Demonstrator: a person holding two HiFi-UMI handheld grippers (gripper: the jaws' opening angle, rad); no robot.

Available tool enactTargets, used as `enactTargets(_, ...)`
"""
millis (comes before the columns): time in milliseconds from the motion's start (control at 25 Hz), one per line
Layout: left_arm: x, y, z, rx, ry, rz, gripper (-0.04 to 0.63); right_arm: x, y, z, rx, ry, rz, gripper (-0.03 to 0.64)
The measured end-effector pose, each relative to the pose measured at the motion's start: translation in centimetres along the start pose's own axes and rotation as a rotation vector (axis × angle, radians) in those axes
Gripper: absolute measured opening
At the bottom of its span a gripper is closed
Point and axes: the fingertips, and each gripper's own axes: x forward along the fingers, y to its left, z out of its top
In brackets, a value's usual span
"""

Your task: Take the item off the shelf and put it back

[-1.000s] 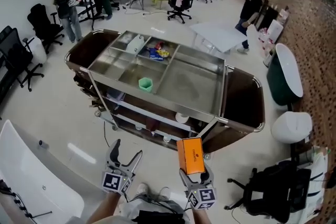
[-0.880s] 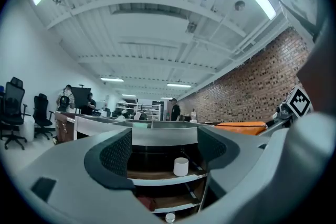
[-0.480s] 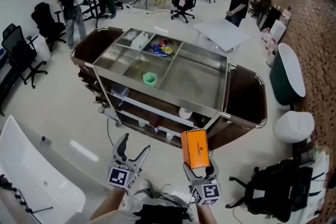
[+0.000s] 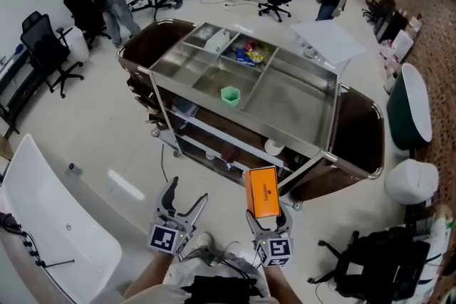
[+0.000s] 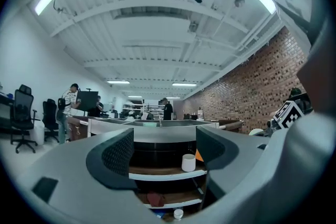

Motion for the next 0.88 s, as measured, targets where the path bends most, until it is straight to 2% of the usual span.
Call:
enactTargets(160,-0.9,1.8,-0.2,0.005,0.016,0.041,0.351,5.3,0.1,-2.1,0.023,0.012,-0.014,0.423)
enactTargets(360,-1.4,3.6,-1.3,0.013,0.051,0.074,0.350,13.2,-0.8,-4.2,0.001,0.042,-0.051,0.424)
enactTargets(600,-1.8,5.8,-3.0,0.021,0.107,0.111,0.350,22.5,-3.7,-4.8,-0.003,0.055,-0.150,0.424)
enactTargets(880,-2.0,9.0,-5.3,0.009,0.160,0.159,0.350,30.9,-7.6,-5.6,0.009,0.080,-0.225,0.425)
